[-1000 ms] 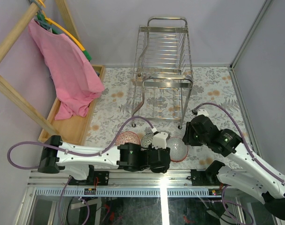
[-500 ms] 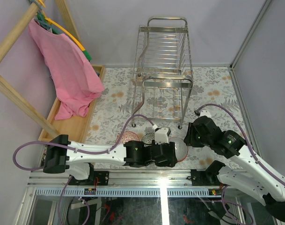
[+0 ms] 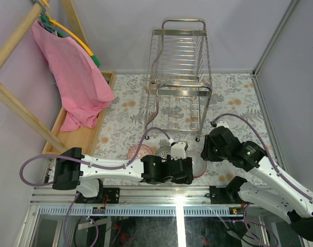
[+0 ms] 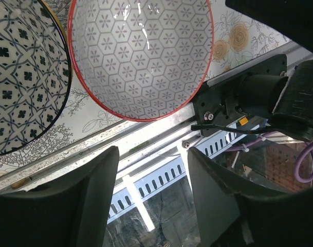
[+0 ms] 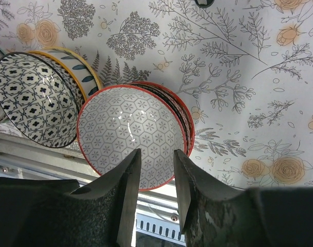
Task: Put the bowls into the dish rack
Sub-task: Pick up the bowl from the center of the board.
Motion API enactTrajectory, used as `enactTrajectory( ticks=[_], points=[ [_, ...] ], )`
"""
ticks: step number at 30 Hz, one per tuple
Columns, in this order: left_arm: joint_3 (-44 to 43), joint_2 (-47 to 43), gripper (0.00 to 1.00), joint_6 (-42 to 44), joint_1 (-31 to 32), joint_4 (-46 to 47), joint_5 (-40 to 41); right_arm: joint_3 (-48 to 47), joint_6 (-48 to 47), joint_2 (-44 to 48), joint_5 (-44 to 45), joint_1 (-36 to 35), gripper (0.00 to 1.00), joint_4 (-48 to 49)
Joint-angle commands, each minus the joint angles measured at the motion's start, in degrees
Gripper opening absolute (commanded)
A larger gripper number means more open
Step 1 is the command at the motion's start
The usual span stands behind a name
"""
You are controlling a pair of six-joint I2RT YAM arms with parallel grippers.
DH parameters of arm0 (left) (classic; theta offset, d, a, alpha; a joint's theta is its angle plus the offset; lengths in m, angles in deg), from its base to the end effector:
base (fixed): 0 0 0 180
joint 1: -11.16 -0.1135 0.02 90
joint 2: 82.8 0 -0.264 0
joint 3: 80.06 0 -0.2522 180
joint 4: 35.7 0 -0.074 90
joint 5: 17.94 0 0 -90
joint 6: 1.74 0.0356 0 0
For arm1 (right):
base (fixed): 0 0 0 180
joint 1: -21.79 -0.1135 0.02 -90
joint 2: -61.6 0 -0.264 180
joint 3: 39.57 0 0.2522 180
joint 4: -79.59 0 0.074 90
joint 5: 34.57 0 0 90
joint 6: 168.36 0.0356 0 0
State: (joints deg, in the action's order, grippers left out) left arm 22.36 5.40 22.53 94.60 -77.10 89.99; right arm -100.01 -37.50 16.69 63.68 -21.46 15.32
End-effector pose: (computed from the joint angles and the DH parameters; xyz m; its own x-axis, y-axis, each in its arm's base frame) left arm 0.0481 -0.3226 0.2459 -0.8789 0.0512 -0.4742 0.2975 0.8359 -0.4613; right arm 0.1113 0.0977 0.2853 -0.8126 0.1244 -0.5693 -0.1025 0.9312 0.3499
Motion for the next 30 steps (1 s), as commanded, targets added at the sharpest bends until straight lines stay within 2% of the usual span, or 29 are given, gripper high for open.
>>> enactTrajectory(
  ticks=[1, 5, 11, 15, 19, 23, 24, 30],
  points=[
    [0.05, 0.35, 0.55, -0.39, -1.42, -1.22, 2.72, -2.37, -1.31, -0.76, -1.28, -0.52, 0.38, 1.7],
    [-1.35, 2.43, 0.51, 0.8, -2.93, -1.52, 2.6, -2.64, -1.59, -0.91, -1.36, -0.52, 0.38, 1.57],
    [-1.95, 4.91, 0.49, 1.41, -4.45, -0.67, 1.71, -2.92, -1.93, -0.87, -0.97, -0.46, 0.38, 1.19],
    [-2.53, 6.24, 0.43, 1.91, -5.45, -0.36, 1.54, -2.48, -1.99, -0.48, -1.01, -0.53, 0.38, 0.93],
    [-2.61, 6.37, 0.28, 2.08, -5.91, -0.05, 1.9, -2.33, -2.21, 0.35, -0.71, -0.48, 0.38, 0.0],
    [-3.04, 6.39, 0.02, 2.04, -5.99, -0.04, 2.06, -2.25, -2.36, 0.91, -0.45, -0.47, 0.38, -0.59],
    [-3.04, 6.25, 0.0, 1.95, -6.0, -0.05, 2.17, -2.31, -2.37, 0.91, -0.35, -0.5, 0.38, -0.69],
    [-2.4, 2.51, 0.0, 1.24, -5.71, -0.35, 4.78, -3.13, -2.9, 1.61, -0.26, -0.5, 0.39, -1.44]
  ],
)
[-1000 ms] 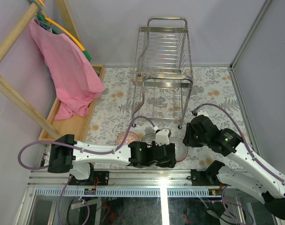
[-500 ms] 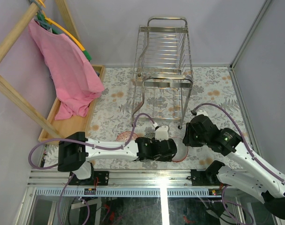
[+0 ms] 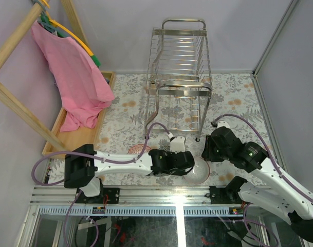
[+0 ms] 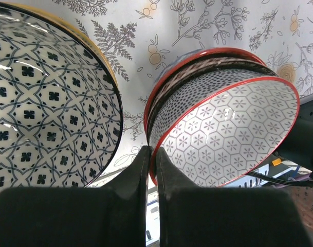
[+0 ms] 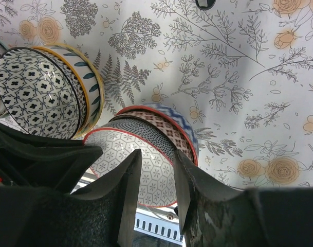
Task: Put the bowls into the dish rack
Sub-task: Pick up the bowl from the center of the board.
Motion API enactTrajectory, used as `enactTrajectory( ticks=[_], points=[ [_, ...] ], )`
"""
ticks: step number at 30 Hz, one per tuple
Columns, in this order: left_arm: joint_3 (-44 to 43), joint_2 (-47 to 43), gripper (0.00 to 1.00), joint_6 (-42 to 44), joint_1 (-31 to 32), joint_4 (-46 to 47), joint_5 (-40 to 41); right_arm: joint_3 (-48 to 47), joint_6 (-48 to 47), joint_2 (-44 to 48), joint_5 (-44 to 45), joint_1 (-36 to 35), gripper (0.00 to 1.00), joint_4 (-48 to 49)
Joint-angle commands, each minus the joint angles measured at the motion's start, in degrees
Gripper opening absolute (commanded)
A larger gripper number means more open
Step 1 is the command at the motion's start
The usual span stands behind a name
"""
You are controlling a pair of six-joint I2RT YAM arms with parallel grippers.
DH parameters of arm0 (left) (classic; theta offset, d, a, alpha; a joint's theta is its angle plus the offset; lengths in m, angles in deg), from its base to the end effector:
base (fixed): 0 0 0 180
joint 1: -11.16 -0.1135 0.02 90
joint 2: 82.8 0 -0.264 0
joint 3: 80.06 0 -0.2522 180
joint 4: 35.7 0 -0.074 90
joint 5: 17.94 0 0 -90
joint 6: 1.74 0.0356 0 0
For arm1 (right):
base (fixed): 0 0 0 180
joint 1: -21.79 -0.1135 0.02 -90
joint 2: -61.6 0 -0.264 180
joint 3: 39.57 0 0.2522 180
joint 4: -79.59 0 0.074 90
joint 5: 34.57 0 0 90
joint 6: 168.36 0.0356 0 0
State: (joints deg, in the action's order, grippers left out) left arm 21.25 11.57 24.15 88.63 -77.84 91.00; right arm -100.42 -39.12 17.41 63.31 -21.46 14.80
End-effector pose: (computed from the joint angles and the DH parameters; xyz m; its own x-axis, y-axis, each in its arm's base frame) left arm 0.0851 -0.3297 0.2174 -0.8771 0.0243 -0.4797 0.2216 0.9066 -0.3592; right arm 0.1091 0.0960 0.2885 -0.8073 0.1009 -0.5815 -0.1309 0.9301 0.3431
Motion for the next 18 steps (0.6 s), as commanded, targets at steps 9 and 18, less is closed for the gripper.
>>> enactTrajectory(
  ticks=[9, 18],
  points=[
    [-2.09, -10.58, 0.0, -0.25, 0.29, -2.07, 9.36, -3.67, -1.03, 2.56, -1.56, -0.46, 0.45, -1.03],
    [-3.2, -14.64, 0.0, 1.18, 0.71, -9.09, 14.44, -5.52, 0.23, 7.39, -2.43, -0.52, 0.47, -0.46]
  ],
)
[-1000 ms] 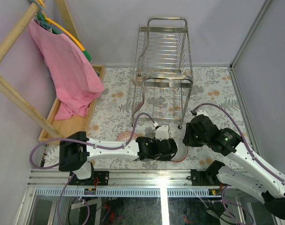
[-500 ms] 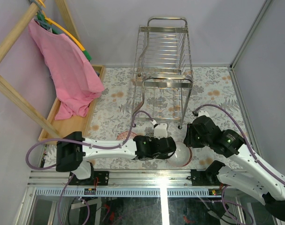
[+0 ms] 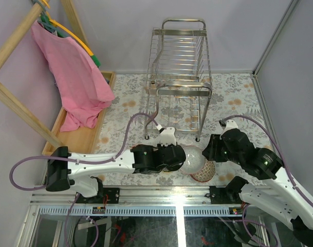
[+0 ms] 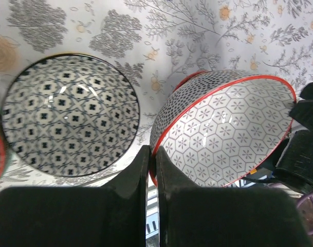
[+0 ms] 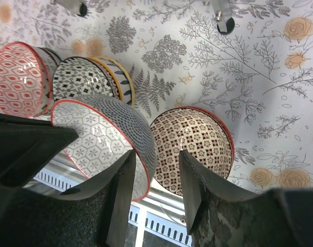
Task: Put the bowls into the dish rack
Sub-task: Pick up the bowl from the center of the board, then place the bowl in the dish rack.
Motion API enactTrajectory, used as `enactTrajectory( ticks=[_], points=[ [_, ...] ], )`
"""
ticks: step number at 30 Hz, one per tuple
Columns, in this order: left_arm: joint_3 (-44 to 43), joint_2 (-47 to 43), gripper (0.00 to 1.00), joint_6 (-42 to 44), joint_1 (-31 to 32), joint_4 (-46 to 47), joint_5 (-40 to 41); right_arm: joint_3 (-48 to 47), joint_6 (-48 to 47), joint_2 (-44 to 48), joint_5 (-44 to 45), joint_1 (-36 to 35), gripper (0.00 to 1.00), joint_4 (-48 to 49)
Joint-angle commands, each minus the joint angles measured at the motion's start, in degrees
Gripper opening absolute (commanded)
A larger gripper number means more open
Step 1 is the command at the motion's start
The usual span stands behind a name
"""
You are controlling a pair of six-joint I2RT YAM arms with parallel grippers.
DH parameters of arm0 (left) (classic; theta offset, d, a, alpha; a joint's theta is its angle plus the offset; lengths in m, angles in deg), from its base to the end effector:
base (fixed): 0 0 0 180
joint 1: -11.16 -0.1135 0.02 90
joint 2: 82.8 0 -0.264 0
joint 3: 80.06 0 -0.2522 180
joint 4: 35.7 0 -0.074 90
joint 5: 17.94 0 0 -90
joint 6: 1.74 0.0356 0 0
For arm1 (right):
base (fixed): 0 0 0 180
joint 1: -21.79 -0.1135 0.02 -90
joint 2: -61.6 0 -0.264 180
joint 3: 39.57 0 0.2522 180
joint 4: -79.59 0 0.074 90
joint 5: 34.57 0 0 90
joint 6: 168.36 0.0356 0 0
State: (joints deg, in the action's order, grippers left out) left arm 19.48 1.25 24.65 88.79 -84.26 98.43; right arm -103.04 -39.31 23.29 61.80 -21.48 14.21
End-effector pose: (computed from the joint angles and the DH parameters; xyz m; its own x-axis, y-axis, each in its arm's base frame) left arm 0.0817 -0.2987 0.2767 -0.8068 -0.0676 -0.5869 0.2115 0.8945 -0.3938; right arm 0.0935 0.0826 0.3138 -0.7554 0.1487 -0.6381 -0.1849 0.8859 0.4254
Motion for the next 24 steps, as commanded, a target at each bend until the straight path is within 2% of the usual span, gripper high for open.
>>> enactTrajectory(
  ticks=[1, 13, 19, 24],
  points=[
    [-0.78, -5.66, 0.0, 0.84, 0.68, -3.66, 8.09, -3.07, 0.61, 1.92, -0.85, -0.49, 0.47, -0.03],
    [7.38, -31.28, 0.0, -3.17, 1.08, -17.54, 21.74, -6.15, 3.13, 5.23, -2.52, -0.49, 0.47, -1.33],
    [5.86, -34.08, 0.0, -3.19, -2.1, -25.27, 28.95, -6.45, 3.13, 4.35, -3.46, -0.5, 0.47, -1.21],
    [4.34, -36.15, 0.0, -0.67, -10.01, -28.15, 29.75, -7.09, 3.22, 3.97, -3.82, -0.46, 0.47, -1.62]
  ],
)
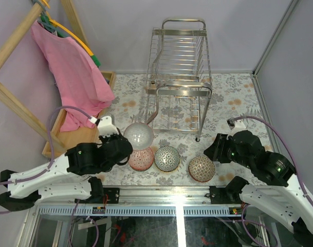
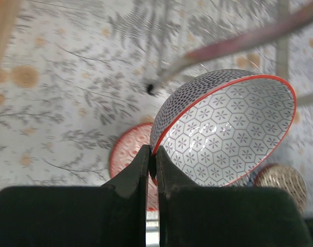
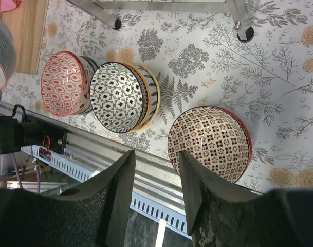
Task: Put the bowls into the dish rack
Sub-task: Place the bowl in the dish rack.
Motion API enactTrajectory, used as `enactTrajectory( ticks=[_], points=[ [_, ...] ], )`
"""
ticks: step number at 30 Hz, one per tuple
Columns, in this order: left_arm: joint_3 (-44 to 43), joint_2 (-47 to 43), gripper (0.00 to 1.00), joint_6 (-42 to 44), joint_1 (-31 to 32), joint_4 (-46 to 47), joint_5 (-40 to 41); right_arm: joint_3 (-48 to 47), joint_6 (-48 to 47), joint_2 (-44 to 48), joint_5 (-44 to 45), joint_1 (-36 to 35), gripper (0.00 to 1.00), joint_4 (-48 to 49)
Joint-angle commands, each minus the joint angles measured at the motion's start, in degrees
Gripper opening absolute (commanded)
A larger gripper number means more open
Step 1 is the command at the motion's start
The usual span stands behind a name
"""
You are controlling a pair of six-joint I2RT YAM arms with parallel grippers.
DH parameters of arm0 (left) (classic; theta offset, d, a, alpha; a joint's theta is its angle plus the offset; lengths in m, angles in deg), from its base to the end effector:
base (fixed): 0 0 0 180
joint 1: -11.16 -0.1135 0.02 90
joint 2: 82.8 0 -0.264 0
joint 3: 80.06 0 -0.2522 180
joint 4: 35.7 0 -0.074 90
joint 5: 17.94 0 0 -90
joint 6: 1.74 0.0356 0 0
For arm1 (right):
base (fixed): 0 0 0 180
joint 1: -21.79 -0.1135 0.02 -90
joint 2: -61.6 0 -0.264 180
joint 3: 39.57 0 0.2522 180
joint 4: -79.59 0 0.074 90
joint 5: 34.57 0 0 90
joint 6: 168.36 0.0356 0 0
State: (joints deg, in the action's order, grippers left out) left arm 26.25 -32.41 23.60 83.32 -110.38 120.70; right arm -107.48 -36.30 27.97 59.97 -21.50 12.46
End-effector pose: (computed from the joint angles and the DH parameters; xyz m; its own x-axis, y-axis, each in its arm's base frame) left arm 0.0696 -0.1291 0.3404 -0.5412 -0.2677 -0.7971 -0.0085 0.9497 -0.3131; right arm 0.0751 0.0669 0.3424 -0.7186 0.2405 -0.6525 -0.2070 0.8217 0.5309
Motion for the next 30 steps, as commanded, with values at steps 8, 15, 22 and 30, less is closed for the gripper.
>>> enactTrajectory(
  ticks=[8, 15, 22, 30],
  points=[
    [-1.72, -1.0, 0.0, 16.04, -18.51, 5.93, 3.58, -4.03, 0.27, -1.24, -2.58, -0.48, 0.46, -0.55],
    [0.58, 2.3, 0.0, 30.38, -35.51, 20.31, -7.46, -6.75, -0.08, -1.85, -2.02, -0.46, 0.46, -2.49],
    [1.03, 10.26, 0.0, 40.97, -41.37, 35.83, -12.04, -7.88, -0.3, -2.07, -1.37, -0.48, 0.46, -3.23],
    [3.59, 19.04, 0.0, 44.94, -48.68, 52.43, -21.6, -8.54, -1.6, -3.04, -0.13, -0.46, 0.46, -3.52]
  ],
)
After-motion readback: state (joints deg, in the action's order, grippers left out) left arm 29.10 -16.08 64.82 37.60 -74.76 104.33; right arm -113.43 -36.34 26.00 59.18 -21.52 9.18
